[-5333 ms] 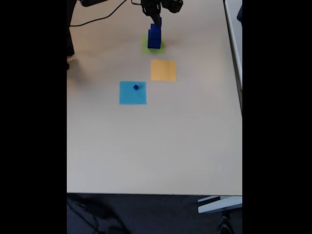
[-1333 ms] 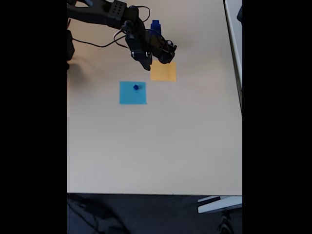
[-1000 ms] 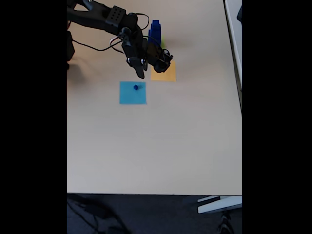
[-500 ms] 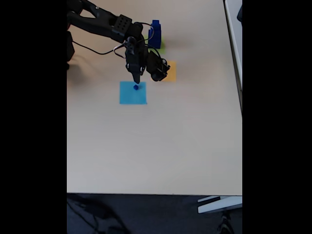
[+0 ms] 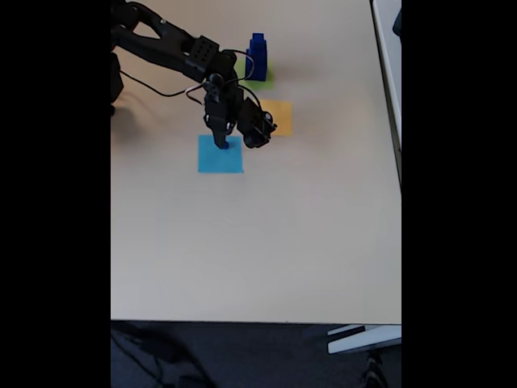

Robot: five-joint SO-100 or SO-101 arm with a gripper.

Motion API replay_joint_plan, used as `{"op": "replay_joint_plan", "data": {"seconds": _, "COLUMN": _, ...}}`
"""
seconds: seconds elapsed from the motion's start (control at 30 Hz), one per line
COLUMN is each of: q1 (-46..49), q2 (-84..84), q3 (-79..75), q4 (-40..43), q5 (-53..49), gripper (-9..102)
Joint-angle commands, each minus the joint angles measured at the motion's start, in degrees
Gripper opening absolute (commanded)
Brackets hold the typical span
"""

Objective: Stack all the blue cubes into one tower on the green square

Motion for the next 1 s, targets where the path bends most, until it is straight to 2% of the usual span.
{"op": "replay_joint_plan", "data": {"seconds": 0.0, "q1": 0.3, "q2": 0.0, "q3": -4.7, "q4": -0.5, "q5": 2.3, "gripper": 17}}
{"op": "replay_joint_plan", "data": {"seconds": 0.3, "q1": 0.8, "q2": -3.0, "q3": -8.0, "q4": -1.0, "q5": 3.8, "gripper": 19}}
{"op": "replay_joint_plan", "data": {"seconds": 0.97, "q1": 1.3, "q2": -2.1, "q3": -1.7, "q4": -0.4, "q5": 5.3, "gripper": 18}}
